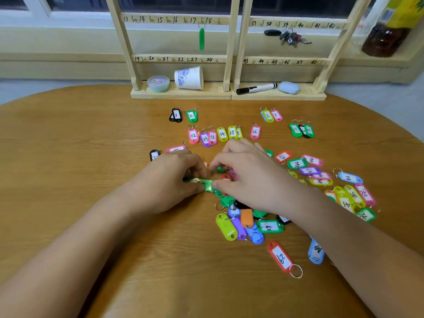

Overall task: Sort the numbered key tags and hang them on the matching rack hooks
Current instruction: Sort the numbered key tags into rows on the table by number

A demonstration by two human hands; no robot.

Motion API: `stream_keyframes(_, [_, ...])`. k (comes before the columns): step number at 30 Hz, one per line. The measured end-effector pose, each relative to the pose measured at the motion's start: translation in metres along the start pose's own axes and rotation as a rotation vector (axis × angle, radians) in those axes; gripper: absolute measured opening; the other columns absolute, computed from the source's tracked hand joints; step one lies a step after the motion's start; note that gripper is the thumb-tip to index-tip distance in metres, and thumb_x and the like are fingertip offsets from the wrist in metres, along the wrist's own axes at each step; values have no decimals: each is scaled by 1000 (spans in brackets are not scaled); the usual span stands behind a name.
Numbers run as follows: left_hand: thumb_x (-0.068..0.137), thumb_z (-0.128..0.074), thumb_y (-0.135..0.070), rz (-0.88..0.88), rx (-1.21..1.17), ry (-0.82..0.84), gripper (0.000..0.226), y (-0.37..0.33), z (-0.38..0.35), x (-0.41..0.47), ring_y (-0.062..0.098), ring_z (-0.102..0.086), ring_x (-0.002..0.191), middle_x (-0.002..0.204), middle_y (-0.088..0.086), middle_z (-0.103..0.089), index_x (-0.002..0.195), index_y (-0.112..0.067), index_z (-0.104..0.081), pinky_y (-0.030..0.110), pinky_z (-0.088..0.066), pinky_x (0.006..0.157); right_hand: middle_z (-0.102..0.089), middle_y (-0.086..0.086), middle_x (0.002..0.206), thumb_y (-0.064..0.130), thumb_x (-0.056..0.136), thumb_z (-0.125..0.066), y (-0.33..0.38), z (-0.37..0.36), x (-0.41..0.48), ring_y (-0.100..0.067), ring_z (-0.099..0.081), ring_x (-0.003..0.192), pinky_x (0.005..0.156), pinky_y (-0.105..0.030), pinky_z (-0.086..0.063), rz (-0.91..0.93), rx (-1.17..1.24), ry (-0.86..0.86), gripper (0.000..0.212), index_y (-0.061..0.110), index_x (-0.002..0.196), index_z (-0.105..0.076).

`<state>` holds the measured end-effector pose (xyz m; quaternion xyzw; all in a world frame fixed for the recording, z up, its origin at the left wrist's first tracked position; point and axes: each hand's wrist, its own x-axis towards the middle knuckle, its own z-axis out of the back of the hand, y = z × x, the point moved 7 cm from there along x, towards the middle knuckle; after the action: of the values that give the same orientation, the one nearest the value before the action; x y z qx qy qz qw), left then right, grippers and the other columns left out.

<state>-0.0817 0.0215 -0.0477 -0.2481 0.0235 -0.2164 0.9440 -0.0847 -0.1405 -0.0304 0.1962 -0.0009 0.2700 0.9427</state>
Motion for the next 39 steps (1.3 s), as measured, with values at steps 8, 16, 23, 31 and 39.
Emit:
stream_keyframes(8, [81,-92,-26,67,-98,-12,24,-2,6,-2,2,-63,84,85,-15,-71,93,-28,-71,13,-46,70,-51,14,114,51,89,-78,6,-15,15,-13,-42,116,97,-37,-32,-70,-26,126,18,37,95,-69])
stream_keyframes(16, [74,-97,-29,281,-436,-130,34,13,30,-4,8,-69,64,80,-7,-78,98,-27,-73,17,-49,57,-58,13,99,25,89,-79,-7,9,12,-2,-50,99,84,-29,-35,-91,202,10,14,36,87,-71])
stream_keyframes(23, [93,-82,-25,350,-733,-236,19,9,26,-10,10,-74,65,80,6,-81,105,-15,-70,17,-45,53,-59,8,106,7,91,-74,-7,17,4,-11,-60,99,85,-30,-47,-25,395,-77,28,35,89,-72])
stream_keyframes(31, [108,-59,-7,309,-995,-220,16,5,19,-7,19,-80,90,99,18,-80,118,-8,-71,24,-62,70,-76,0,93,-3,97,-68,-15,17,3,-29,-70,91,84,-46,-58,-36,710,-134,25,21,98,-79])
stream_keyframes(39, [108,-52,5,258,-1160,-180,28,-5,16,-6,24,-78,100,86,5,-76,129,-6,-65,31,-65,85,-75,-5,90,1,97,-72,-31,25,2,-20,-75,82,83,-47,-63,-103,801,-240,14,14,99,-75])
